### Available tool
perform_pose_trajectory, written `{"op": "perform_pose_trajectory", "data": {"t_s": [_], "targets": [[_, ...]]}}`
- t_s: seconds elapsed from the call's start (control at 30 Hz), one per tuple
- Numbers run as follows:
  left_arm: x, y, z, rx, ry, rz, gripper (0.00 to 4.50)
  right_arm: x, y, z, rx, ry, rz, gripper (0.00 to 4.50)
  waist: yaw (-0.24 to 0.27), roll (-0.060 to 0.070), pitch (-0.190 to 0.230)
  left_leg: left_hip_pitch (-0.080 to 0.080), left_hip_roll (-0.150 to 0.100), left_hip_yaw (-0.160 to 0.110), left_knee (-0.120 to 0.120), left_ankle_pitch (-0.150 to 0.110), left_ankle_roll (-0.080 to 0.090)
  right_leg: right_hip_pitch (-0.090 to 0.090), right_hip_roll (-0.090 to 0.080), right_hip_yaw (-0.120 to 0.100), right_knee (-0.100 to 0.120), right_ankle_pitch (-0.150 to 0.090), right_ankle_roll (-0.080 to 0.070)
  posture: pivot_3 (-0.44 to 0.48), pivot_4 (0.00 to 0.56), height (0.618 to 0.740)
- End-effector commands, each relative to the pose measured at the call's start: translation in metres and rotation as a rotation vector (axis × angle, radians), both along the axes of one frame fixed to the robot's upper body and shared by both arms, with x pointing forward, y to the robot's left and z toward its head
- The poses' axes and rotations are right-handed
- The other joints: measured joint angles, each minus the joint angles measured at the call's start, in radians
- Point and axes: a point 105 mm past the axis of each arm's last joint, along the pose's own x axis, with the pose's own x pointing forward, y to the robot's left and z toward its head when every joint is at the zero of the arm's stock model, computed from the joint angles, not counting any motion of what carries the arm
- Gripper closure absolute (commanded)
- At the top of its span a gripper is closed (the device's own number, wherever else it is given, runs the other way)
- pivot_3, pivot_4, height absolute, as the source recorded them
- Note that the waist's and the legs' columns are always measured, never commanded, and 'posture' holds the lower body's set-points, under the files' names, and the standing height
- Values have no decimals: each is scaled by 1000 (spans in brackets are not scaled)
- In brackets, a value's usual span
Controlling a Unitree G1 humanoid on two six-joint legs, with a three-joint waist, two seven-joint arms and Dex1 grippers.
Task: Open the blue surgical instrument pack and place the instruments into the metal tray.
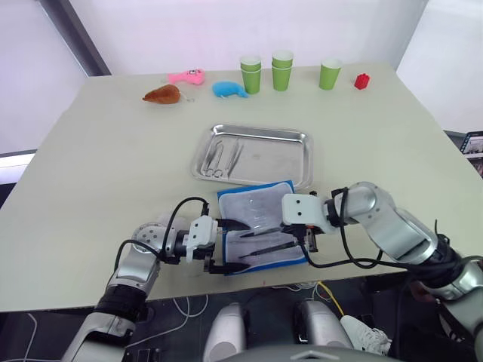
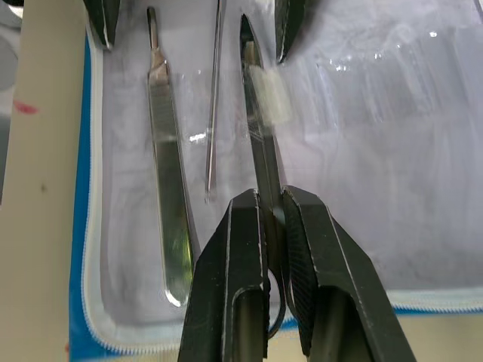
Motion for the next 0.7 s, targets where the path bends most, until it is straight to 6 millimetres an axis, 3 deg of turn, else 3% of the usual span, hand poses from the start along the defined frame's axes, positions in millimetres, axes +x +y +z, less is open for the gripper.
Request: {"op": "perform_pose_trajectory", "data": {"t_s": [0.03, 0.57, 0.7], "targets": [[-18, 4, -36, 92, 142, -5, 0, 6, -6, 27, 27, -89, 0, 4424, 0, 0, 0, 0, 0, 0, 0, 0, 0, 0, 0, 0, 0, 0, 0, 0, 150, 739], [-18, 2, -37, 93, 148, -8, 0, 0, -69, 48, -24, -81, -91, 4424, 0, 1, 0, 0, 0, 0, -3, 0, 0, 0, -1, 0, -3, 0, 1, 0, 150, 739], [-19, 3, -39, 95, 150, -8, 0, 4, -73, 58, 57, -59, -150, 4424, -1, 1, 0, 1, 0, 1, -4, 0, 0, 0, -1, 0, -3, 0, 1, 0, 150, 739]]}}
